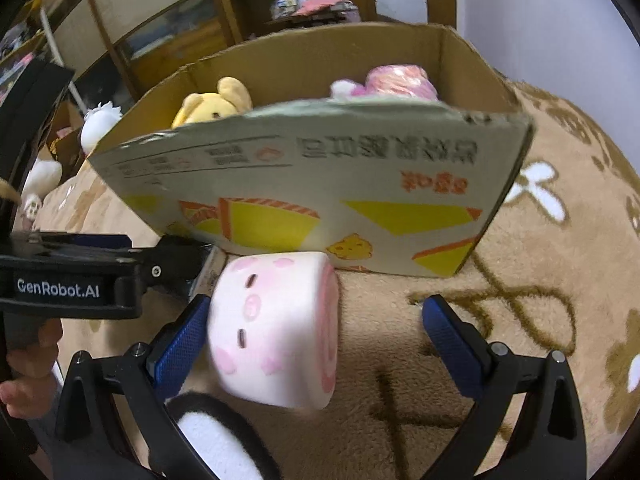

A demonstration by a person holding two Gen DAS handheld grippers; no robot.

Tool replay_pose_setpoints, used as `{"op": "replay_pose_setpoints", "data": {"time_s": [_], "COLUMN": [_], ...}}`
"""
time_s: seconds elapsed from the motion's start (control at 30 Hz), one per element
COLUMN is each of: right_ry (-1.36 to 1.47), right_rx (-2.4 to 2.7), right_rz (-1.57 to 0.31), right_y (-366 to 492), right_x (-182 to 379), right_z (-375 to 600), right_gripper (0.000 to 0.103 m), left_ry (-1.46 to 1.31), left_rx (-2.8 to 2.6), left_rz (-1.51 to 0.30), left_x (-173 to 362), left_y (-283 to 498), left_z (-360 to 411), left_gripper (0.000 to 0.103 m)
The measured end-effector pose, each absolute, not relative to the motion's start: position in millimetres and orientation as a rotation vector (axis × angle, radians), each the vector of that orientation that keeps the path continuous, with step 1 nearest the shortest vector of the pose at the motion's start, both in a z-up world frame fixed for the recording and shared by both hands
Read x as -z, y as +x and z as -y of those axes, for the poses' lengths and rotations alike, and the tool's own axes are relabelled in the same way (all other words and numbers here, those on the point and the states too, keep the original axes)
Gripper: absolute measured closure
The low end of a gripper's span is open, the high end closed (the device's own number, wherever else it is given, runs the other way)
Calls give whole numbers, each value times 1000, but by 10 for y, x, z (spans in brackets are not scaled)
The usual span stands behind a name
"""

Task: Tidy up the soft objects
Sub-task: 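Move both tools toward the black Face tissue pack and pink swirl roll, then grasp the black Face tissue pack with the left tool while the right tool grasps the pink swirl roll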

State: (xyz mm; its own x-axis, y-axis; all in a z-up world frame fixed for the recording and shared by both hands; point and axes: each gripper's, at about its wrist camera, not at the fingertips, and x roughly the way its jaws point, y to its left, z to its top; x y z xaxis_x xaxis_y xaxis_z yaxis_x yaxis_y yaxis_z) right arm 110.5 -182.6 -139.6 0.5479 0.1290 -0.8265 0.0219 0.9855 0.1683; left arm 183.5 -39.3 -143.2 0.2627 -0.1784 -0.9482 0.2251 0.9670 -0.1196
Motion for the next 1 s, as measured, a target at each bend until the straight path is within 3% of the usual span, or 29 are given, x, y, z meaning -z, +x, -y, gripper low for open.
{"op": "replay_pose_setpoints", "data": {"time_s": [0.3, 0.4, 0.53, 0.67, 0.7, 0.8, 1.0], "right_ry": [141, 127, 110, 93, 91, 104, 112], "right_rx": [-94, -111, -133, -138, -134, -155, -153], "right_rz": [-1022, -1038, -1065, -1062, -1058, -1054, -1054], "right_y": [1155, 1160, 1176, 1129, 1114, 1054, 913], "right_x": [1470, 1495, 1532, 1523, 1510, 1473, 1370], "right_z": [1801, 1760, 1672, 1609, 1607, 1595, 1629], "right_gripper": [0, 3, 11, 23, 29, 47, 51], "left_ry": [46, 59, 68, 77, 77, 72, 86], "left_rx": [257, 257, 245, 227, 222, 217, 224], "left_rz": [-1310, -1319, -1331, -1325, -1324, -1329, -1320], "left_x": [1648, 1705, 1776, 1805, 1803, 1794, 1746], "left_y": [1924, 1956, 1947, 1913, 1905, 1871, 1802], "left_z": [388, 421, 426, 412, 404, 407, 404], "left_gripper": [9, 16, 22, 35, 39, 39, 40]}}
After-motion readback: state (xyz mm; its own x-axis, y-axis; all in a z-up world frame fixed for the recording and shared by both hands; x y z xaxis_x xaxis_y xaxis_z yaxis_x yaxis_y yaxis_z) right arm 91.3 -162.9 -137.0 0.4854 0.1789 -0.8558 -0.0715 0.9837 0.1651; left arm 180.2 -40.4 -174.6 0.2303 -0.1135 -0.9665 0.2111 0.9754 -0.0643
